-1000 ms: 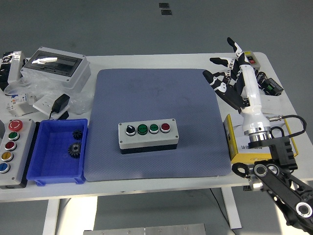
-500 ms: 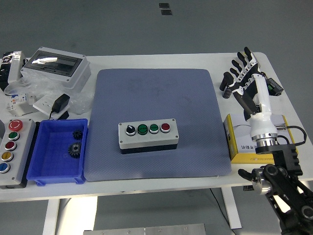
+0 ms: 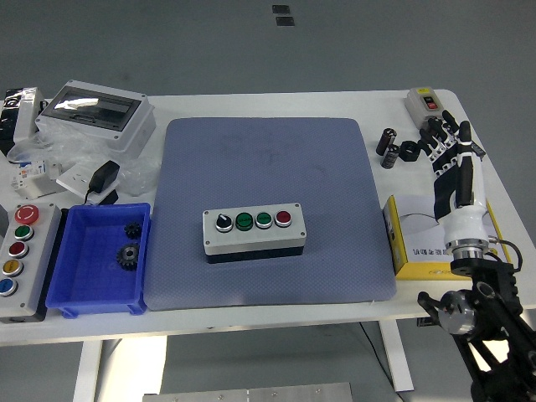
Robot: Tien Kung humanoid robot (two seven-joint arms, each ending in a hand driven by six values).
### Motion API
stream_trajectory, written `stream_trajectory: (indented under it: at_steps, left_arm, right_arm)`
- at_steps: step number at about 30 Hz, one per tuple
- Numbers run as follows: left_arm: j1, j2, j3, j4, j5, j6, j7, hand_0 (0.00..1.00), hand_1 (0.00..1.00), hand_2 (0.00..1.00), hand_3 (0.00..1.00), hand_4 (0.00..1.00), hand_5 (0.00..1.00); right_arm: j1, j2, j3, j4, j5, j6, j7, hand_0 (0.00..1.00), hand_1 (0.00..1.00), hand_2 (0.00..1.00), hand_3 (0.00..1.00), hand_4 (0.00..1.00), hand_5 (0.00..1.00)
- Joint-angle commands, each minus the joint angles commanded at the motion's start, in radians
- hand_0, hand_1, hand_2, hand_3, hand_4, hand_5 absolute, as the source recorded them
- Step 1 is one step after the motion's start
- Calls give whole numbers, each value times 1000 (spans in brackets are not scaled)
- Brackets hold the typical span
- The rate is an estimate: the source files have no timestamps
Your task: Pick up the button,place it on the desk,press the button,press the button
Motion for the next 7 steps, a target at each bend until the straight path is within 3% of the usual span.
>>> stream_trajectory:
  at_steps: [7]
  left_arm:
    - [-10, -9, 0, 0, 8, -1, 4, 624, 600, 553, 597, 681, 260]
  right_arm:
    - [14, -15, -100, 34, -115, -61, -20, 814, 731, 767, 746, 536, 998]
